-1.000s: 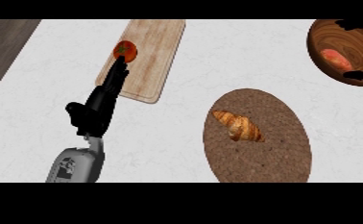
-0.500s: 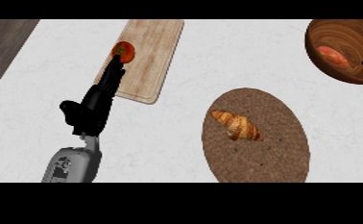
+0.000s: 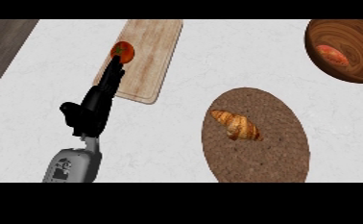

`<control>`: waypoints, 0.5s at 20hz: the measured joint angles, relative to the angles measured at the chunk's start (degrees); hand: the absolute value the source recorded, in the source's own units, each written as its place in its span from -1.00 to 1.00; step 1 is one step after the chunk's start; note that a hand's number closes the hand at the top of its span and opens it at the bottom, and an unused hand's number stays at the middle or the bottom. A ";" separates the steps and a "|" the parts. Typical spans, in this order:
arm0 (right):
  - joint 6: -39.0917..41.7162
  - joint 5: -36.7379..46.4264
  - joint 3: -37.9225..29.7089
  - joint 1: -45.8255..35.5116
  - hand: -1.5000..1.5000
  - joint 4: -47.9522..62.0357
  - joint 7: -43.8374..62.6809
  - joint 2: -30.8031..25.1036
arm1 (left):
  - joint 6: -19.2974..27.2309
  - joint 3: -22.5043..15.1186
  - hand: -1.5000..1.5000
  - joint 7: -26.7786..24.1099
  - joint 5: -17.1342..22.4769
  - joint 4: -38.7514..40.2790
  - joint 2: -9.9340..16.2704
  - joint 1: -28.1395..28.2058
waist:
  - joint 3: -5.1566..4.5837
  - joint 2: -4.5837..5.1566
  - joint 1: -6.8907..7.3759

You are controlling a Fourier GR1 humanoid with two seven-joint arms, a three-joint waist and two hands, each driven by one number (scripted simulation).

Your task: Pick the sweet potato from the placemat and place it in the bowl

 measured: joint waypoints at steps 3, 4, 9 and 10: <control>1.82 -0.88 -0.40 1.09 -1.00 -0.65 1.32 -0.30 | -0.17 0.02 0.00 0.01 0.18 -0.42 0.07 0.00 | 0.09 0.04 0.02; 2.51 -1.20 -0.54 1.22 -1.00 -0.97 1.90 -0.50 | -0.06 -0.17 0.00 -0.16 0.08 -0.28 -0.17 0.15 | 0.11 0.07 -0.04; 4.85 -2.39 -0.65 3.41 -1.00 -3.21 3.45 -1.04 | 0.14 -0.19 0.00 -0.27 0.06 -0.15 -0.43 0.29 | 0.20 0.06 -0.56; 4.90 -2.61 -0.66 3.88 -1.00 -3.64 3.61 -1.03 | 0.23 -0.36 0.00 -0.21 -0.01 -0.36 -0.58 0.45 | 0.22 0.06 -0.46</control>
